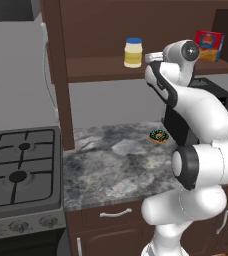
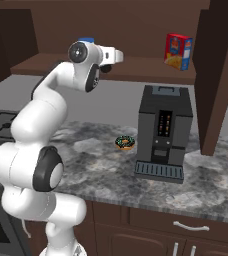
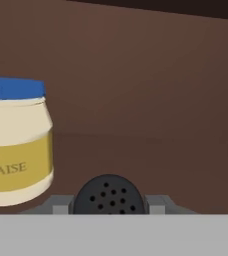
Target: Pick the shaker and mayonnaise from the counter and place them in the cabinet.
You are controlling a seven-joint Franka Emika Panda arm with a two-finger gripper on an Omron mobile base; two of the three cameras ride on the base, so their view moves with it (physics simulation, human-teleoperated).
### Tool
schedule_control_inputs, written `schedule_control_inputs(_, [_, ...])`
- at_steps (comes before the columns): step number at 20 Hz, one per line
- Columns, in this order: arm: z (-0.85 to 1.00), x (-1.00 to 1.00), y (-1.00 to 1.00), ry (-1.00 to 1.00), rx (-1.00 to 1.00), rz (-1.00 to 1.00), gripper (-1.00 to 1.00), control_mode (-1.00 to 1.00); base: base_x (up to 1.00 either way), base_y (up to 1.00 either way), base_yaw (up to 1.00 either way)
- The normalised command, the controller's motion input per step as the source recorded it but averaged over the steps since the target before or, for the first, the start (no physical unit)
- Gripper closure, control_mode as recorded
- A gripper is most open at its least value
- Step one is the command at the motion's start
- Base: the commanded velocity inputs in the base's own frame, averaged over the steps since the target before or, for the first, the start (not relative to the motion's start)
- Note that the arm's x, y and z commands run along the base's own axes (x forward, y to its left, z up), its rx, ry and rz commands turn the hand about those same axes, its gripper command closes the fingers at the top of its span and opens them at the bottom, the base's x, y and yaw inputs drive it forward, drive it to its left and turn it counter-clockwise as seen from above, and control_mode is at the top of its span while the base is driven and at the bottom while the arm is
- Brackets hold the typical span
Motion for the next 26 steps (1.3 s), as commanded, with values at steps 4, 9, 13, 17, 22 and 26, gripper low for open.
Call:
schedule_control_inputs(4, [-0.46,0.32,0.00,0.00,0.00,0.00,1.00,-1.00,0.00,0.00,0.00])
schedule_control_inputs(9, [-0.44,0.37,-0.01,0.00,0.00,0.00,1.00,-1.00,0.00,0.00,0.00])
schedule_control_inputs(13, [-0.42,0.34,0.00,0.00,0.00,0.00,-1.00,-1.00,0.00,0.00,0.00])
schedule_control_inputs(17, [-0.33,0.26,-0.02,0.00,0.00,0.00,-1.00,-1.00,0.00,0.00,0.00])
schedule_control_inputs(22, [-0.18,0.00,-0.06,0.00,0.00,0.01,-1.00,-1.00,0.00,0.00,0.00])
schedule_control_inputs(26, [-0.21,0.00,-0.02,0.00,0.00,0.03,-1.00,-1.00,0.00,0.00,0.00])
